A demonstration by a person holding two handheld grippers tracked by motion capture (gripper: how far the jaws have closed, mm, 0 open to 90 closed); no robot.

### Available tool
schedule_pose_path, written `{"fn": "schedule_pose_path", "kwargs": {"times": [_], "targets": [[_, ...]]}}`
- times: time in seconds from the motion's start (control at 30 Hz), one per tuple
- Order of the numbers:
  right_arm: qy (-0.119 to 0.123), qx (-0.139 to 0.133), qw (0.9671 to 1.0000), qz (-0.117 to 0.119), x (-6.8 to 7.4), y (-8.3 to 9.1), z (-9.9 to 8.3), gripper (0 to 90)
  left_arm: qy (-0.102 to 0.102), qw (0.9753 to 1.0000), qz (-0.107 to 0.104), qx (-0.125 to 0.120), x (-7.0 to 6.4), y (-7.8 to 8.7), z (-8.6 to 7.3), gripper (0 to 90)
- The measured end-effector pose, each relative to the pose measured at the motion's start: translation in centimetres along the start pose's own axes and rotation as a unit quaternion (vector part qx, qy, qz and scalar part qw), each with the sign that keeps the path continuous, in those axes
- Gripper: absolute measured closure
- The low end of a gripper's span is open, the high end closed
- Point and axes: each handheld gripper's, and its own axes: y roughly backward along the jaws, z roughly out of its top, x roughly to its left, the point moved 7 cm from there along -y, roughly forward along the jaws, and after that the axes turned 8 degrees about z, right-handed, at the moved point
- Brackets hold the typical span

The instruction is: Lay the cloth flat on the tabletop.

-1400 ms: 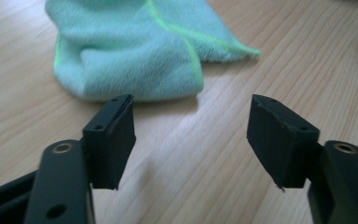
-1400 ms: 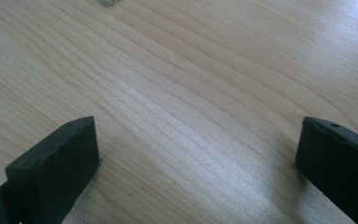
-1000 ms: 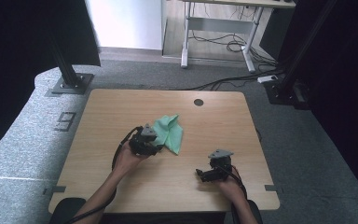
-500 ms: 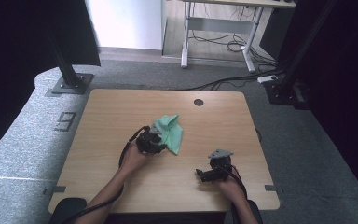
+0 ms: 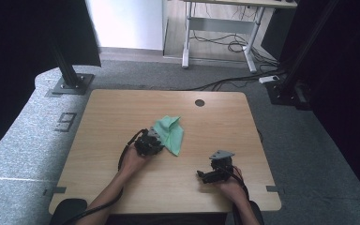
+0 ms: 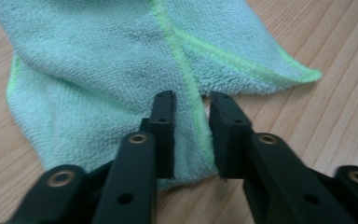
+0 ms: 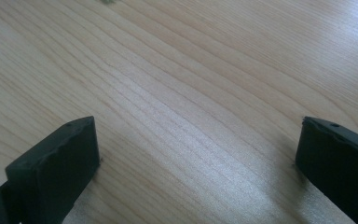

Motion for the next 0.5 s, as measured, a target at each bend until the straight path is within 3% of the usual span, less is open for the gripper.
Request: {"fn": "schedule_pose_path", "kwargs": {"times": [0.27,0.4,0.47,0.5], "targets": [[0.002,0.018,0.9998,0.009,0.13,0.06,0.13,0.7,0.027,0.9995,-0.01,-0.015,0.45,0.21,-0.52,84.6],[-0.003,0.014,0.9998,0.013,0.08,0.37,0.51,15.4,0.03,0.9993,-0.016,-0.018,0.29,0.39,-0.75,85.2],[-0.008,0.014,0.9997,0.017,0.05,0.43,0.64,17.3,0.03,0.9993,-0.016,-0.019,0.23,0.44,-0.8,85.1],[-0.01,0.015,0.9996,0.02,0.05,0.43,0.84,24.0,0.029,0.9992,-0.019,-0.018,0.06,0.56,-0.92,84.9]]}}
